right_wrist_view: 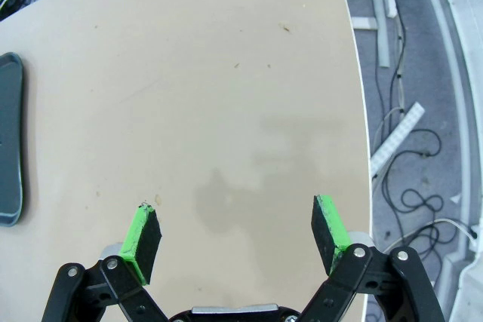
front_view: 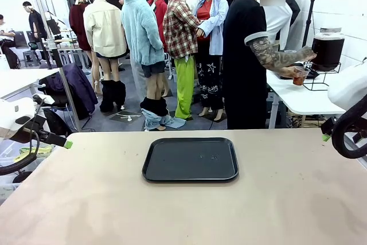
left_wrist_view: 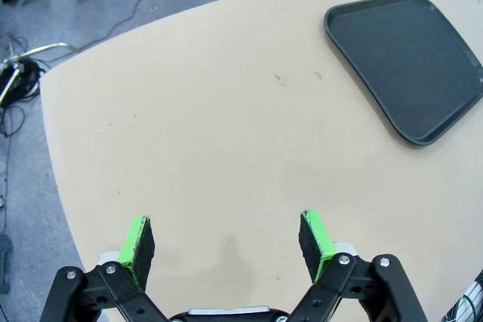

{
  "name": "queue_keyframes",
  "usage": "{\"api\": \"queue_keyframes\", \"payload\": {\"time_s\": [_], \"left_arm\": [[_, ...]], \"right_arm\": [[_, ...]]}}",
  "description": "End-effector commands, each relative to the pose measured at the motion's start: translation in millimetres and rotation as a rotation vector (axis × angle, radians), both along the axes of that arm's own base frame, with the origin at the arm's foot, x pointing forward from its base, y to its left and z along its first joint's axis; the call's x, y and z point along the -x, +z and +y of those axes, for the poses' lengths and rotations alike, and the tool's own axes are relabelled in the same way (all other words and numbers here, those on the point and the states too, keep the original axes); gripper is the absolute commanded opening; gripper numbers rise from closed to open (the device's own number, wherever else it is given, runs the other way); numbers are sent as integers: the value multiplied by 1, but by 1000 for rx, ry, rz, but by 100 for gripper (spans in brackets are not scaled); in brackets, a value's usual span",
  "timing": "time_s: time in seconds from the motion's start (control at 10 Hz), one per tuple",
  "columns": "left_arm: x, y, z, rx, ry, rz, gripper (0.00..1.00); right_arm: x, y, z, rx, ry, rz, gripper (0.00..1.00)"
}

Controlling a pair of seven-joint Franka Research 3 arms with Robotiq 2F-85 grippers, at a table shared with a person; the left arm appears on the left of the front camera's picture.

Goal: Pour the drink into the iced cup.
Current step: Open the gripper to release the iced cup you were holding.

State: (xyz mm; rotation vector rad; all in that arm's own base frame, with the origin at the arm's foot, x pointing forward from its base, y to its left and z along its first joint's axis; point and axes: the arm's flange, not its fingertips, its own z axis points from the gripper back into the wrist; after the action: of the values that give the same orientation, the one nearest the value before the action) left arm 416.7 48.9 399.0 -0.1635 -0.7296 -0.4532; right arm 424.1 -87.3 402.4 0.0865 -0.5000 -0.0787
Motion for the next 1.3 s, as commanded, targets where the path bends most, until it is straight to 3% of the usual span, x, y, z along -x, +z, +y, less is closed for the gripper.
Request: {"api": "queue_keyframes", "payload": {"time_s": [0.0, 1.2], "left_arm": [[0, 0, 0, -2, -6, -2, 100], [0, 0, 0, -2, -6, -2, 100]], "right_arm": [[-1, 0, 0, 10, 1, -3, 100], [-1, 0, 0, 10, 1, -3, 100]]}}
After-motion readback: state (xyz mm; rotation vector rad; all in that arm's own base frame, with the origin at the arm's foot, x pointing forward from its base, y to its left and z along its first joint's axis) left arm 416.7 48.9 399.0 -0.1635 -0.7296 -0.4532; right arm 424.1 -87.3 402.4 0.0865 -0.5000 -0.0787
